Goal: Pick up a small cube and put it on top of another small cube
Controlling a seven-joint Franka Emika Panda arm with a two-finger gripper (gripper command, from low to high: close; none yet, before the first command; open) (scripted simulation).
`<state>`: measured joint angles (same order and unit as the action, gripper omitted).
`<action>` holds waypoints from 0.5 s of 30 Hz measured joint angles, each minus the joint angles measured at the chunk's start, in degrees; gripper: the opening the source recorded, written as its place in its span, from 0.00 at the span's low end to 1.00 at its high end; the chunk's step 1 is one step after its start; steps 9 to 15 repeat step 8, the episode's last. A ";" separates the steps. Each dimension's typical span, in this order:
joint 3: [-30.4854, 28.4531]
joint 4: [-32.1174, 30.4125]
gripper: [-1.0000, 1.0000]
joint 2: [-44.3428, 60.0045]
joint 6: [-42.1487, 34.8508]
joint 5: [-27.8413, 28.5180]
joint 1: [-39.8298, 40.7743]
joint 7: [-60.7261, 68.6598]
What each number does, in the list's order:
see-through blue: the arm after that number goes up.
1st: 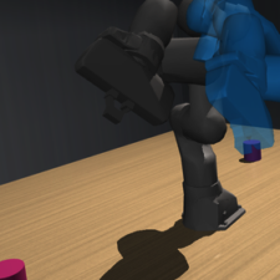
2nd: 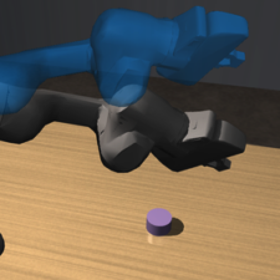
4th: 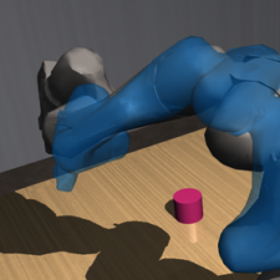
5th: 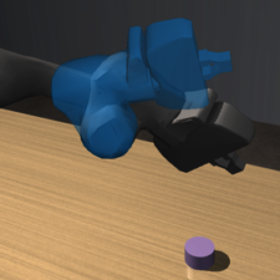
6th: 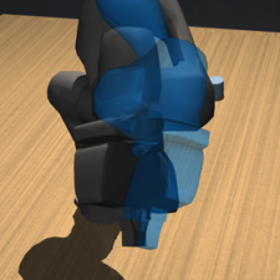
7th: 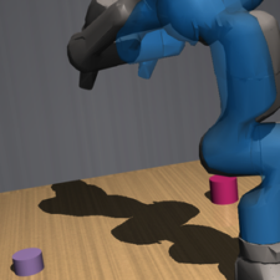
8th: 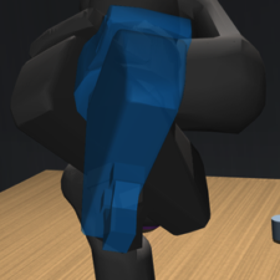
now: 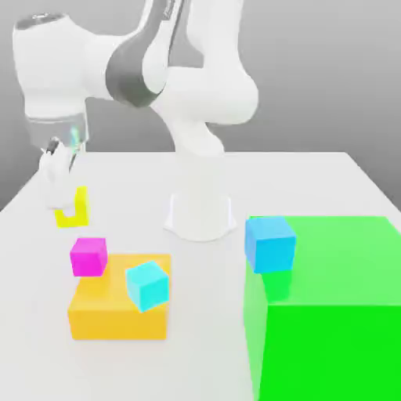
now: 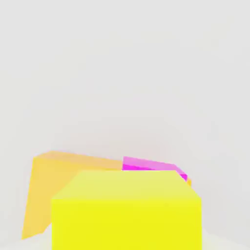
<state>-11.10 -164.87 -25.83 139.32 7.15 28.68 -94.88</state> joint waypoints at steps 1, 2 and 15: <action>-0.13 -0.64 0.00 1.37 2.00 0.04 0.05 -0.04; -0.28 -1.18 0.00 3.09 4.26 0.02 0.03 -0.01; -0.80 -2.54 1.00 8.58 11.09 -0.20 -0.26 0.22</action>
